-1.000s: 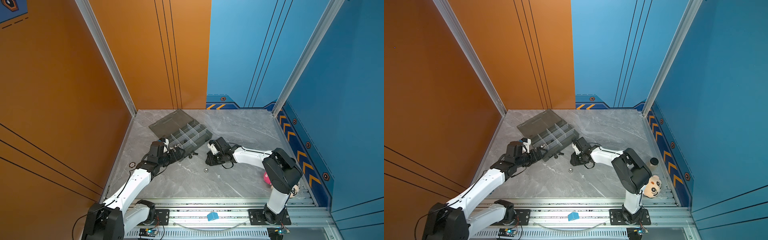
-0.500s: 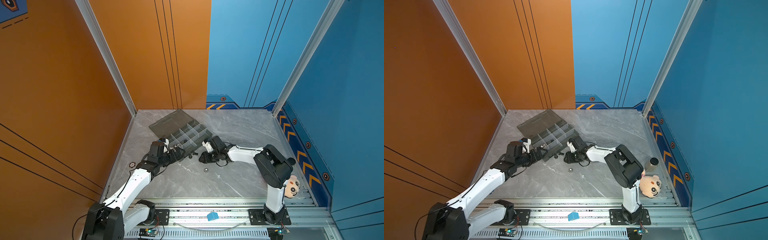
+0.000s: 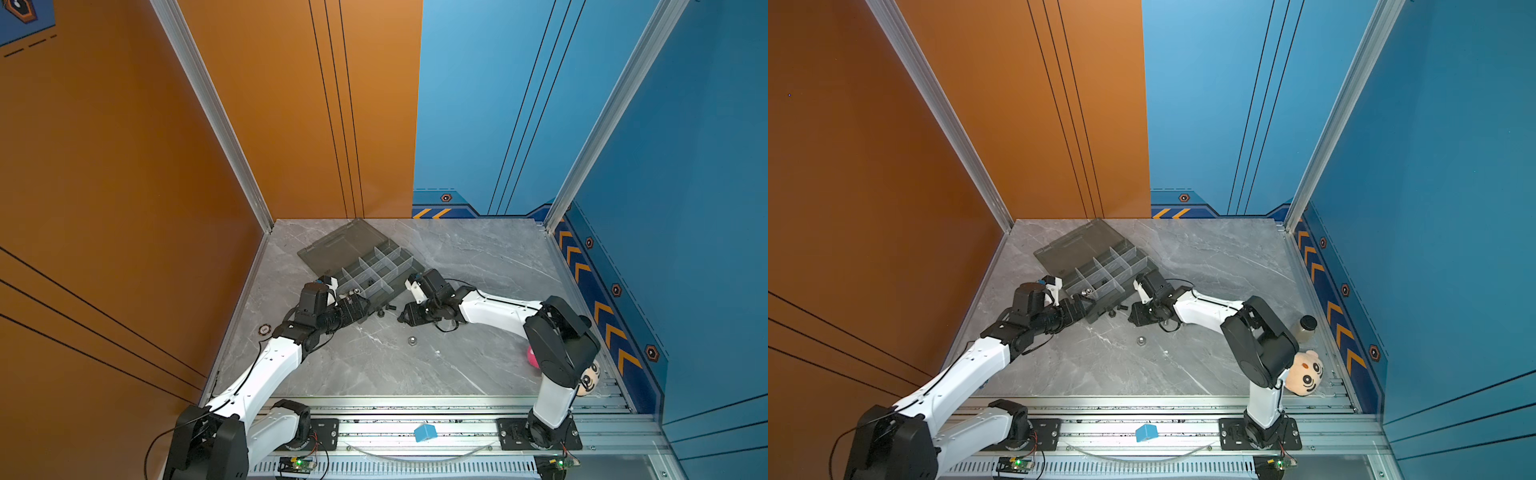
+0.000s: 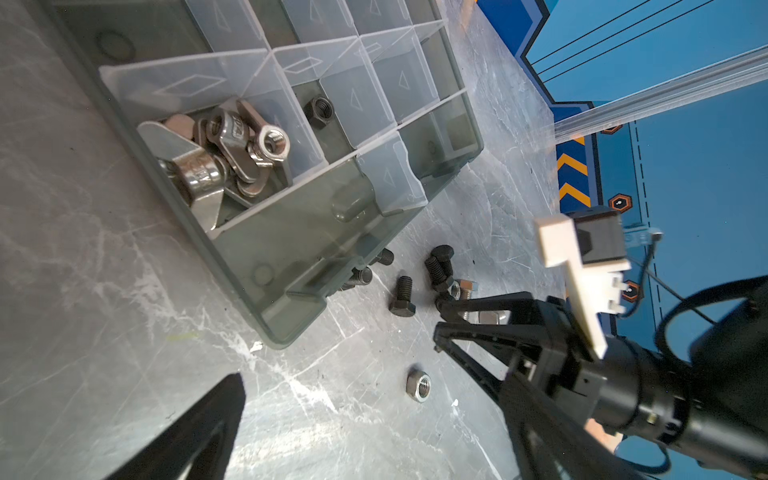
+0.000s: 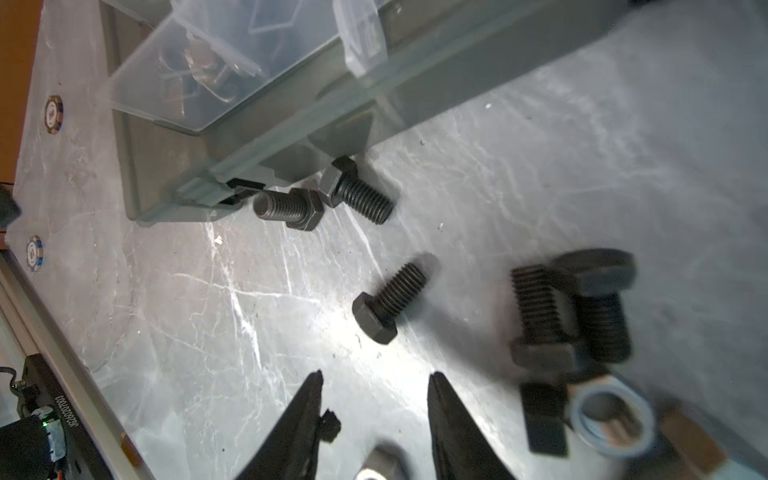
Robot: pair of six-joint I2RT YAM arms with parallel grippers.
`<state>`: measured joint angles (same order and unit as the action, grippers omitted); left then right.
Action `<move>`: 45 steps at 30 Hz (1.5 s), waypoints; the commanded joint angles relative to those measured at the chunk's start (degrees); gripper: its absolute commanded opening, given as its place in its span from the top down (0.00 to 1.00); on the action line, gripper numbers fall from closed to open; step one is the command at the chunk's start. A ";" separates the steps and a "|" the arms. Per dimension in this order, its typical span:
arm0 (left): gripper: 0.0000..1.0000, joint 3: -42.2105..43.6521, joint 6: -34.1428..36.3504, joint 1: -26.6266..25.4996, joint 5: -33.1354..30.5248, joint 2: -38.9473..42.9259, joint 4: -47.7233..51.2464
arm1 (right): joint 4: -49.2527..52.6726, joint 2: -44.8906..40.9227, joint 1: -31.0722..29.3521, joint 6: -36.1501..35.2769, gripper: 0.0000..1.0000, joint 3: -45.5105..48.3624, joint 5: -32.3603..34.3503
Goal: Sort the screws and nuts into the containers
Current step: 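Lower the right gripper toward a silver hex nut near the black bolts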
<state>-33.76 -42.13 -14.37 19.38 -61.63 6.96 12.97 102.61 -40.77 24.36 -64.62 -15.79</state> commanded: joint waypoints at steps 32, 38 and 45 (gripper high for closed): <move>0.02 -0.52 -0.42 -0.70 0.31 -1.04 -1.68 | 1.53 1.58 3.51 -1.68 0.54 3.16 1.05; 0.02 -0.17 -0.41 -0.67 0.23 -0.86 -1.70 | 1.20 2.71 2.83 -1.33 0.54 2.41 -0.14; 0.02 -0.02 -0.45 -0.74 0.16 -0.69 -1.67 | 0.90 3.34 1.93 -1.16 0.54 1.69 0.29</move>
<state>-33.76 -42.15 -14.70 19.38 -62.39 5.72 14.39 104.88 -38.46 23.35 -62.17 -15.22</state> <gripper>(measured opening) 0.979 0.457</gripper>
